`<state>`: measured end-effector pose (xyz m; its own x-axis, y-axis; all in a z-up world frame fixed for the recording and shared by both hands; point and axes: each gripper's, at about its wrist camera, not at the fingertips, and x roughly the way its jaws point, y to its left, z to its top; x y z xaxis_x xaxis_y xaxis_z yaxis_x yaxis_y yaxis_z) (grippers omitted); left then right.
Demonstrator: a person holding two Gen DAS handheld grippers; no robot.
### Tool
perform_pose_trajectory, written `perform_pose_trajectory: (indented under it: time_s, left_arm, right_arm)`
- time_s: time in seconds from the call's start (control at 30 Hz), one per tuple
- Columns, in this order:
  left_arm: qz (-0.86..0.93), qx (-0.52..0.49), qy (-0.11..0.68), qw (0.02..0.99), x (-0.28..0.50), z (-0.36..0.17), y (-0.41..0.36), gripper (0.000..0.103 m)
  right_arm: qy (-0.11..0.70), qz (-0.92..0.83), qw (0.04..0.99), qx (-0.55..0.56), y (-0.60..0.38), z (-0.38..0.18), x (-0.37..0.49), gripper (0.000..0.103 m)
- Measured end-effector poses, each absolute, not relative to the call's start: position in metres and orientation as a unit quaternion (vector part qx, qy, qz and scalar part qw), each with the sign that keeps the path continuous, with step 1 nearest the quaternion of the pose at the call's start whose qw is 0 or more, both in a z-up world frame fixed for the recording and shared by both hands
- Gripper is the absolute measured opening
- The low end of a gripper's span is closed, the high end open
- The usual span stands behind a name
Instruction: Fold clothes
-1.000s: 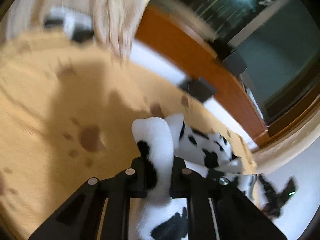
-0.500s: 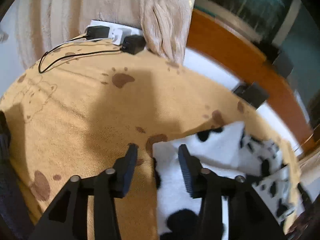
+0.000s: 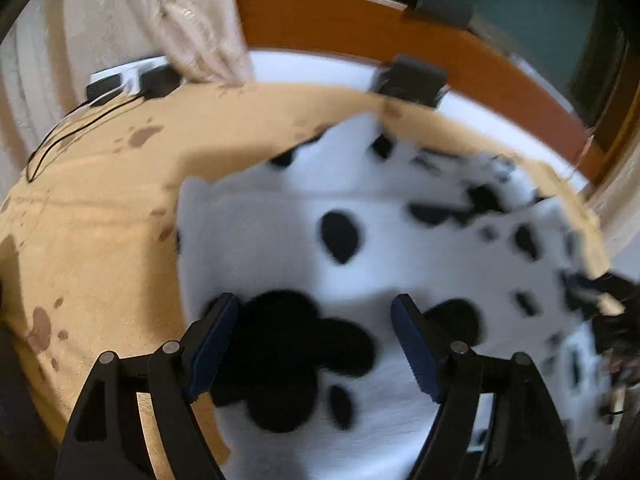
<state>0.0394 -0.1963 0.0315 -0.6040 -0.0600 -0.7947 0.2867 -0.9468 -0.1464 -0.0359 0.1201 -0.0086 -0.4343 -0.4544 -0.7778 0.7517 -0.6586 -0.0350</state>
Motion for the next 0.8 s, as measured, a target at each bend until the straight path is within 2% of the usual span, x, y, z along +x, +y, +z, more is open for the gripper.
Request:
perform_pose_trajectory:
  time_s: [0.17, 0.3, 0.33, 0.37, 0.5, 0.57, 0.8]
  left_arm:
    - [-0.887, 0.433, 0.124, 0.1, 0.045, 0.035, -0.196, 0.082]
    - [-0.891, 0.424, 0.141, 0.085, 0.06, 0.045, -0.187, 0.083]
    - [-0.892, 0.421, 0.146, 0.078, 0.064, 0.046, -0.184, 0.084]
    - [-0.893, 0.419, 0.152, 0.071, 0.068, 0.047, -0.181, 0.084]
    - [-0.891, 0.43, 0.123, 0.076, 0.069, 0.033, -0.169, 0.087]
    - [-0.892, 0.429, 0.116, 0.079, 0.07, 0.032, -0.168, 0.087]
    - [-0.896, 0.409, 0.162, 0.062, 0.061, 0.056, -0.17, 0.088]
  right_arm:
    - [0.201, -0.828, 0.368, 0.373, 0.119, -0.01, -0.035, 0.041]
    - [0.172, -0.839, 0.349, 0.381, 0.13, 0.006, -0.031, 0.044]
    - [0.169, -0.843, 0.344, 0.377, 0.135, 0.01, -0.027, 0.053]
    - [0.179, -0.843, 0.341, 0.376, 0.137, 0.009, -0.024, 0.056]
    - [0.215, -0.825, 0.333, 0.401, 0.137, -0.012, -0.019, 0.056]
    - [0.211, -0.831, 0.333, 0.393, 0.136, -0.002, -0.02, 0.057]
    - [0.195, -0.849, 0.331, 0.362, 0.135, 0.031, -0.024, 0.058]
